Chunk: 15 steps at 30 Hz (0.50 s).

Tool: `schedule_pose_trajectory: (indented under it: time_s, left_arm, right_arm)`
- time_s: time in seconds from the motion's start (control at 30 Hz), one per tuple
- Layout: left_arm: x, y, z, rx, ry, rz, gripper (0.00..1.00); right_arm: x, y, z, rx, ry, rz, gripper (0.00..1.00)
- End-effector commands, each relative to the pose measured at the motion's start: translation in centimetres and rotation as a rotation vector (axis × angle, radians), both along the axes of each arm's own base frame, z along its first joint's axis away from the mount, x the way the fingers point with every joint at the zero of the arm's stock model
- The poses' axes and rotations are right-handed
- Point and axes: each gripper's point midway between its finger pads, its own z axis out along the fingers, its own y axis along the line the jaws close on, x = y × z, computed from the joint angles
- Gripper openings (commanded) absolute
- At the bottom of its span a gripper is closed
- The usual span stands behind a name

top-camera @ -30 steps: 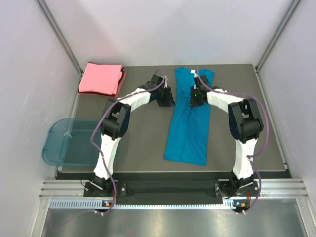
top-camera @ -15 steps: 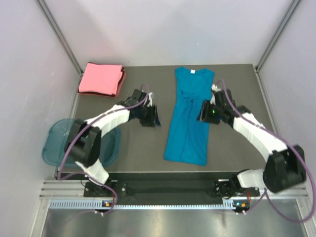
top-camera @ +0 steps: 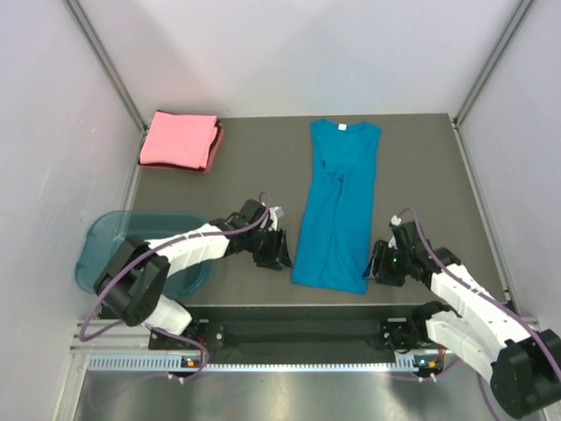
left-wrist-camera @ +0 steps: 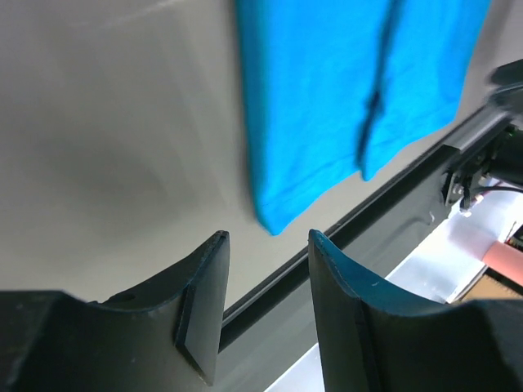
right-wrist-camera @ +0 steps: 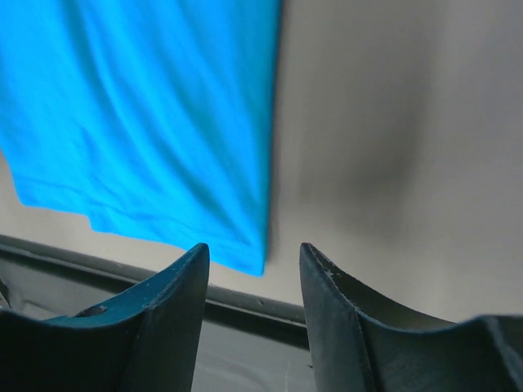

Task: Fold and stack the t-shirts
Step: Fold the tshirt

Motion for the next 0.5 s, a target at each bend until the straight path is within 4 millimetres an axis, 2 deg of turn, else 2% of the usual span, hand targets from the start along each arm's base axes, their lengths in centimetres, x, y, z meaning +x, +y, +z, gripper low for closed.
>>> schedule_pose_trajectory:
  time_s: [0.0,0.17,0.47]
  left_arm:
    - [0.3,-2.1,0.3,-0.054,-0.034,-0.005,0.49]
    - [-1.1,-3.0,-0.8,-0.048,-0.012,-0.025,0.48]
    - [-1.7,-2.7,-2.5,-0.017,0.022,-0.027,0.47]
  right_arm:
    - [-1.8,0.8,-0.8,0.057,0.042,-0.014,0.48]
    - [-2.1,1.2,-1.7,0.078,0.028,-0.006,0.48]
    - [-2.9,1.8,-3.3,0.05,0.067,0.013,0.45]
